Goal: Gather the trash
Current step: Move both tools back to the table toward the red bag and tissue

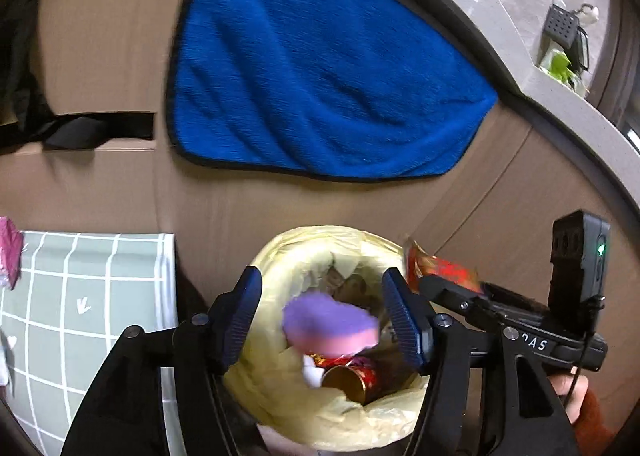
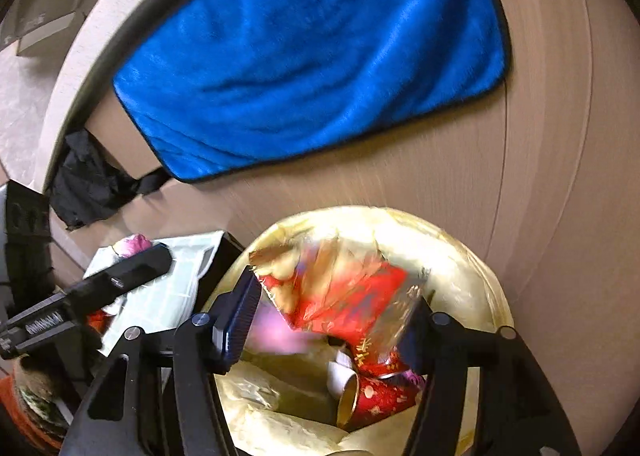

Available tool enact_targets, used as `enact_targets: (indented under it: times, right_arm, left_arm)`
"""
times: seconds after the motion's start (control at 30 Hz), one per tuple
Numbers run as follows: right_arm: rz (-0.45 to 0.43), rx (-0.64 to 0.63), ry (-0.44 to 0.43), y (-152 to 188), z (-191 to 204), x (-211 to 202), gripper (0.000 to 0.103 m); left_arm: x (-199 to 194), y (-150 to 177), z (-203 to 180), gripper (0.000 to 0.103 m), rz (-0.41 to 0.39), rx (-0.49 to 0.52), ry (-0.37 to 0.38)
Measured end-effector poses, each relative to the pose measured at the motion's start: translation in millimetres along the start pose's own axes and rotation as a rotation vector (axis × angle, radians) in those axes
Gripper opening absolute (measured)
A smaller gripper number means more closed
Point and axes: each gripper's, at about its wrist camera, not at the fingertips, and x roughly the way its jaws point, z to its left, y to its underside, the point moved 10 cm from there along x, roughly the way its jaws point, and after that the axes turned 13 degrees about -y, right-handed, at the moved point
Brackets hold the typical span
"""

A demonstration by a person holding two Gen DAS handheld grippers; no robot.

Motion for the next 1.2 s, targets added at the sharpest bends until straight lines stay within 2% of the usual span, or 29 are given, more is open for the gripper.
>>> enact_targets:
  times: [0.2, 0.43, 0.6, 0.77, 0.9, 1.0, 1.07, 1.2]
  right_arm:
    - [-0.006, 0.015, -0.016, 3, 12, -2, 0.069]
    - [-0.026, -0.005, -0.031, 5, 41, -13, 0.071]
    - [-0.033, -0.108, -0.024, 11, 81, -17, 0.071]
    - [-0.070, -0.212, -0.042, 13, 129, -20, 0.071]
    - [-0.065, -0.231, -0.087, 16, 157, -10, 0.071]
    - [-0.053, -0.229, -0.116, 21, 172, 3, 0.071]
    - [-0.035, -0.221, -0.140, 25, 182, 14, 0.071]
    - [0.005, -0.217, -0.191, 37, 206, 34, 0.071]
  left_arm:
    - [-30, -1, 38, 0.065, -0.031, -0.028, -0.073]
    - [-73, 12, 83, 0.065, -0.075, -0.063, -0.146]
    - [-107, 19, 111, 0.065, -0.130, -0.059, -0.205]
    - [-138, 29, 157, 0.065, -0.174, -0.074, -0.285]
    - [-161, 41, 220, 0.065, -0.192, -0.179, -0.381]
    - [-169, 50, 259, 0.070, -0.186, -0.267, -0.424]
    - [-169, 61, 288, 0.072, -0.163, -0.320, -0.463]
    - [-158, 81, 317, 0.073, -0.105, -0.359, -0.501]
